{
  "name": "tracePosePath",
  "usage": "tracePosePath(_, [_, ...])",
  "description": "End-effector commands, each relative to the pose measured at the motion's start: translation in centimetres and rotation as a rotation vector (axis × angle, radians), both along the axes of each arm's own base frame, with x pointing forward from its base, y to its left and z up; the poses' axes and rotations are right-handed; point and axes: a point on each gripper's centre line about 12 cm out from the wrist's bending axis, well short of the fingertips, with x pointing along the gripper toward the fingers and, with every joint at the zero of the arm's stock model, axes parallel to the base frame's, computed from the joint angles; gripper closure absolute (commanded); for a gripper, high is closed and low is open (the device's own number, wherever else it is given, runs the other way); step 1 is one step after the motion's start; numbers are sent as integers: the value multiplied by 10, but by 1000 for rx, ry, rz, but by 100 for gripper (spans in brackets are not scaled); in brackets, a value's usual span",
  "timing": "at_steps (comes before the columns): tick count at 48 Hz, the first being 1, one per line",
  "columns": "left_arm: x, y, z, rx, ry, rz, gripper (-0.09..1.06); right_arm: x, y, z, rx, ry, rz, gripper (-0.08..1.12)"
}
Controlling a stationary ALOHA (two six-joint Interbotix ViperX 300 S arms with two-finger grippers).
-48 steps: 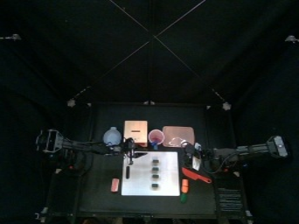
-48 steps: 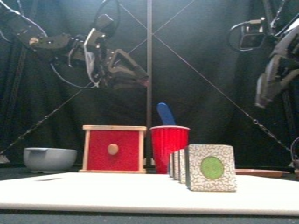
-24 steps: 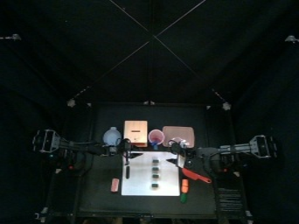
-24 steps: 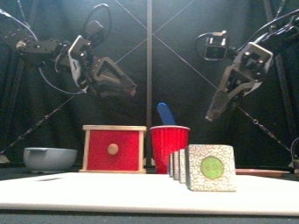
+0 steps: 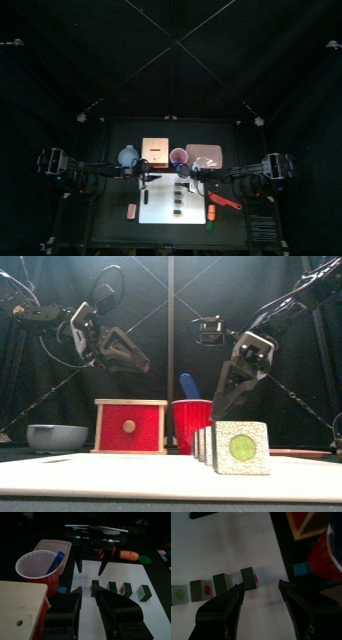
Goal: Place sushi on board then cut the sushi with the knife then place the pieces on the plate
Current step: Place the 4 sushi pieces on the plate
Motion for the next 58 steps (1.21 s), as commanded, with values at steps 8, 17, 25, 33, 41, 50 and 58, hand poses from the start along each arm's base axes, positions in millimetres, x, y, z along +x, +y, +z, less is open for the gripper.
tracePosePath(8, [2,0,8,3,-28,-2,30,22,10,1,11,-18,20,16])
tracePosePath(17, [1,0,6,0,-23,0,30,27,14,-9,16,6,26,17])
tracePosePath(25, [1,0,6,2,-21,-1,30,29,15,-16,24,24,20,25])
tracePosePath(33, [0,0,5,0,-20,0,30,31,13,-22,41,36,0,42])
tracePosePath(41, [0,0,4,-1,-15,1,30,27,12,-13,57,19,-19,48])
tracePosePath(50, [0,0,4,1,-15,-1,30,8,-3,13,60,8,-77,48])
tracePosePath(58, [0,0,3,1,-14,-1,30,-23,-24,30,48,63,-158,48])
